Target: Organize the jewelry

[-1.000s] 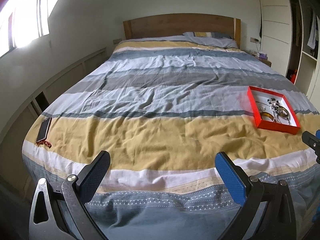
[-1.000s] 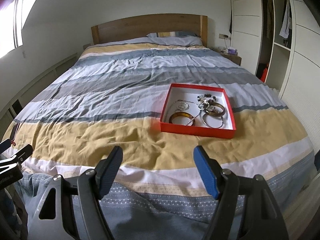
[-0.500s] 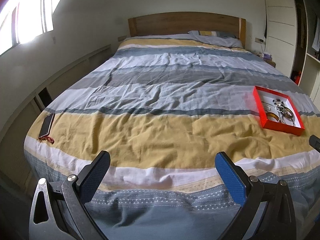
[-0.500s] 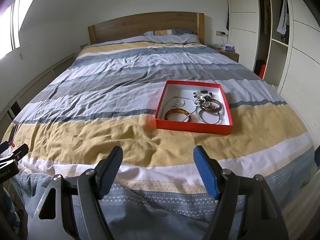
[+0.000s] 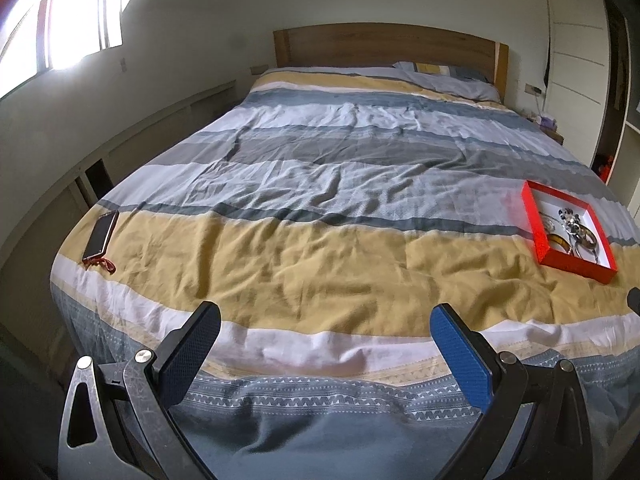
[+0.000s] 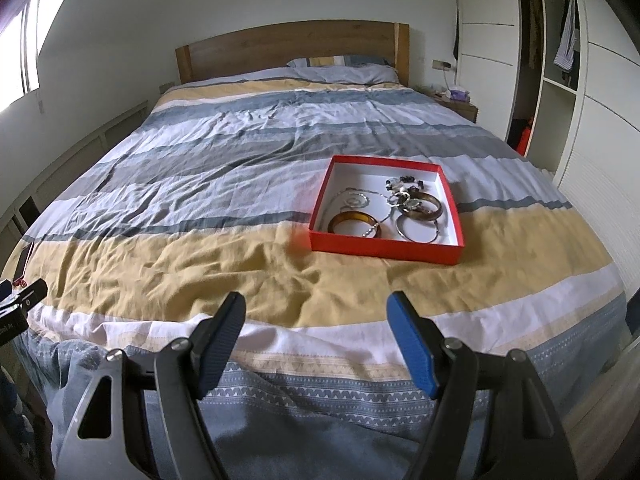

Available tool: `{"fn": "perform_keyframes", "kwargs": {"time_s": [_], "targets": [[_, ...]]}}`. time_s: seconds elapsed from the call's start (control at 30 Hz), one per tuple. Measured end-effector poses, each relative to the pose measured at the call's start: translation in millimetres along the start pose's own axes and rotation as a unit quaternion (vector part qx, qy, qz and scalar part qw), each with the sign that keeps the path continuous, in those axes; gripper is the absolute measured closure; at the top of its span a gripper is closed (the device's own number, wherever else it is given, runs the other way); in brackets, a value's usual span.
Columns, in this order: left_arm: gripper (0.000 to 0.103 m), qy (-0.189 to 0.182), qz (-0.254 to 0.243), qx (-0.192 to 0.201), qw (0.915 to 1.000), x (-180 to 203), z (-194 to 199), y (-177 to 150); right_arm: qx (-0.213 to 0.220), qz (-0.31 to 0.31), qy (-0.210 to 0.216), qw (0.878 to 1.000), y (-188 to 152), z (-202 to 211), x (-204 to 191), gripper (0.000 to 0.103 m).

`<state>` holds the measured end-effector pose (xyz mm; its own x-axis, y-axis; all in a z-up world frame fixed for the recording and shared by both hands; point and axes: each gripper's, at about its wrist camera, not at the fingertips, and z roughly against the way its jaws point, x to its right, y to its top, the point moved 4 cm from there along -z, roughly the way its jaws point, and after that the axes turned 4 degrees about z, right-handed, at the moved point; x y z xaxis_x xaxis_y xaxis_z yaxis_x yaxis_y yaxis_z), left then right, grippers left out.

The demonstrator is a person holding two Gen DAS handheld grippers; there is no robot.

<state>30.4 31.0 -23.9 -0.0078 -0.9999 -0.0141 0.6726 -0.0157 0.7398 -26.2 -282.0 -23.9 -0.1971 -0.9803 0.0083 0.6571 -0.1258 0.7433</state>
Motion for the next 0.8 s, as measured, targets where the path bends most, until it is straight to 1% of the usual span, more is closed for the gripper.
{"fn": "perform_keyframes", "kwargs": {"time_s": [0.23,0.8], "targets": [[0.001,-0.001,0.004,-0.008,1.0000,-4.2,-7.5,-1.7,-0.006,0.003,-0.002,1.000,-1.4,-5.1,0.1,0.031],[0.001,-0.014,-0.010,-0.028,0.9995,6.4,-21.8,-8.8,-0.032,0.002,-0.013,0.999,-8.0,-23.2,8.2,0.031]]}}
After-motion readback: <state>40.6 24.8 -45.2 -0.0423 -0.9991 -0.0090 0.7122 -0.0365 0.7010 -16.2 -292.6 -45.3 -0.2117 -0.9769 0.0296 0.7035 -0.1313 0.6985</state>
